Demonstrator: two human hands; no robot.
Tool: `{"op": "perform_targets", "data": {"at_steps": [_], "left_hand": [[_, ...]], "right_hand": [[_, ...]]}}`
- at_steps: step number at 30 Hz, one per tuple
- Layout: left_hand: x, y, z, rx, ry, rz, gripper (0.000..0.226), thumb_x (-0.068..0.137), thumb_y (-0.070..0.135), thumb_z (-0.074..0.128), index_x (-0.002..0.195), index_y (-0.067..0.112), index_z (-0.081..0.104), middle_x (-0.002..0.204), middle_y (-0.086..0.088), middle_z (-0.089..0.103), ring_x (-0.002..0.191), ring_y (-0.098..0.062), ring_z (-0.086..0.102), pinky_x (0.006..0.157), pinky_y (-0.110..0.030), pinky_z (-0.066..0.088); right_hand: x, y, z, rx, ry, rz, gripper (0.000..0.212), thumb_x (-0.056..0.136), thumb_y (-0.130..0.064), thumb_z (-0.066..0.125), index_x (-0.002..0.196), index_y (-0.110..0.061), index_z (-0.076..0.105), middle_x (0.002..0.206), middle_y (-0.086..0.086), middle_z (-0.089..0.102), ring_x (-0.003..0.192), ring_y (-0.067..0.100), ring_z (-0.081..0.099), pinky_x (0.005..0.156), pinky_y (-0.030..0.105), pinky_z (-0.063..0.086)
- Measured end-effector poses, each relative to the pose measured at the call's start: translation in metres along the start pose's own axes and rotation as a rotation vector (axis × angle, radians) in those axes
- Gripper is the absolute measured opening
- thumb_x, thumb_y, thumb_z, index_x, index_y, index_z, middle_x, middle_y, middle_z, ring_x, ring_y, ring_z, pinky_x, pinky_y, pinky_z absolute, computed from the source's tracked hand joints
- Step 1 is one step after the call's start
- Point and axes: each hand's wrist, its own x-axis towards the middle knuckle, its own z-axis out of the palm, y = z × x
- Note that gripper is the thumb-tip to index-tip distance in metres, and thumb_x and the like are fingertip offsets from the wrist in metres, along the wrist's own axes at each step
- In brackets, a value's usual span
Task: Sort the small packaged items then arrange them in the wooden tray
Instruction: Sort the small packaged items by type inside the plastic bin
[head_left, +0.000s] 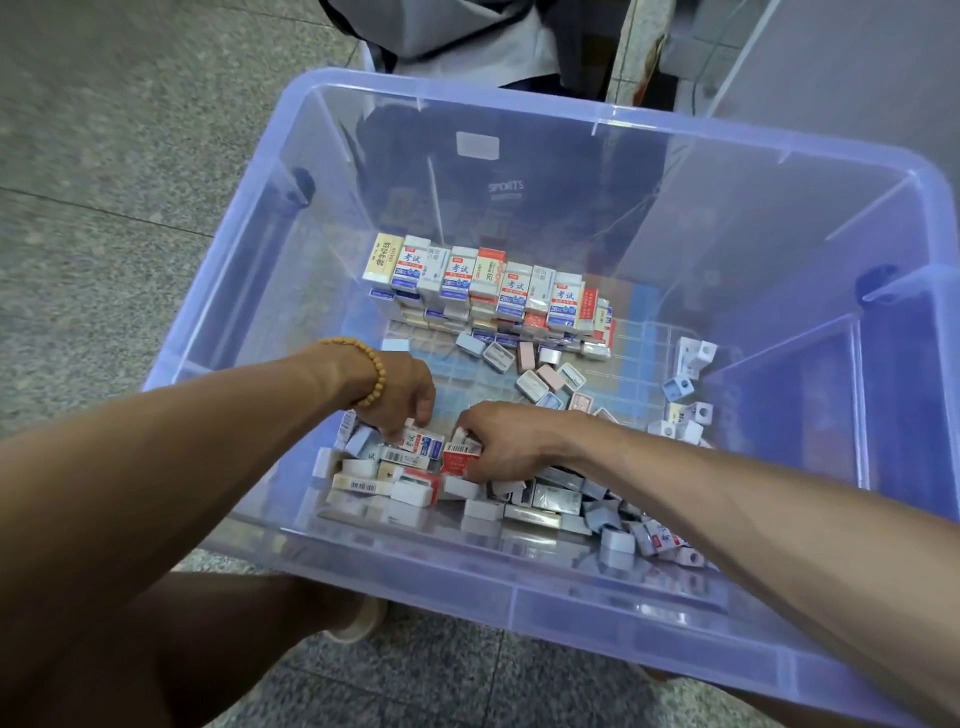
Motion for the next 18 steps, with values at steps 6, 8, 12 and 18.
{"op": "perform_targets", "data": {"at_steps": [6,8,12,18], "left_hand": [[-0.002,0.003,-0.001,-0.042,-0.009,0.019,0.035,0.087,0.009,0.064,0.121,0.021,0.065,0.083,0.011,0.058,0.087,-0.014,0.056,0.08,-0.025,0.049],[-0.003,0.007,-0.002,-0.082,-0.027,0.012,0.036,0.085,0.008,0.062,0.118,0.024,0.064,0.094,0.007,0.061,0.094,-0.018,0.061,0.086,-0.031,0.053],[-0.001,0.008,0.003,-0.098,-0.121,0.041,0.034,0.086,0.007,0.063,0.116,0.024,0.062,0.109,0.003,0.062,0.105,-0.022,0.063,0.092,-0.037,0.054],[0.003,0.007,0.006,-0.018,-0.148,0.119,0.046,0.083,0.008,0.07,0.125,0.025,0.065,0.1,0.004,0.065,0.09,-0.018,0.062,0.076,-0.029,0.054]], "right_hand": [[-0.007,-0.001,-0.002,-0.006,-0.02,-0.018,0.023,0.091,-0.022,0.064,0.107,-0.005,0.063,0.093,0.008,0.064,0.075,0.02,0.054,0.062,0.032,0.043],[-0.013,0.0,-0.003,0.017,-0.009,-0.022,0.027,0.091,-0.023,0.065,0.112,-0.006,0.062,0.098,0.008,0.067,0.076,0.019,0.056,0.063,0.031,0.045],[-0.031,0.006,-0.011,0.098,0.029,-0.028,0.02,0.09,-0.021,0.067,0.107,-0.012,0.062,0.082,-0.002,0.064,0.066,0.011,0.055,0.055,0.025,0.041],[-0.059,0.015,-0.033,0.236,0.146,0.049,0.016,0.091,-0.021,0.068,0.101,-0.009,0.063,0.085,0.003,0.066,0.065,0.013,0.054,0.057,0.027,0.044]]}}
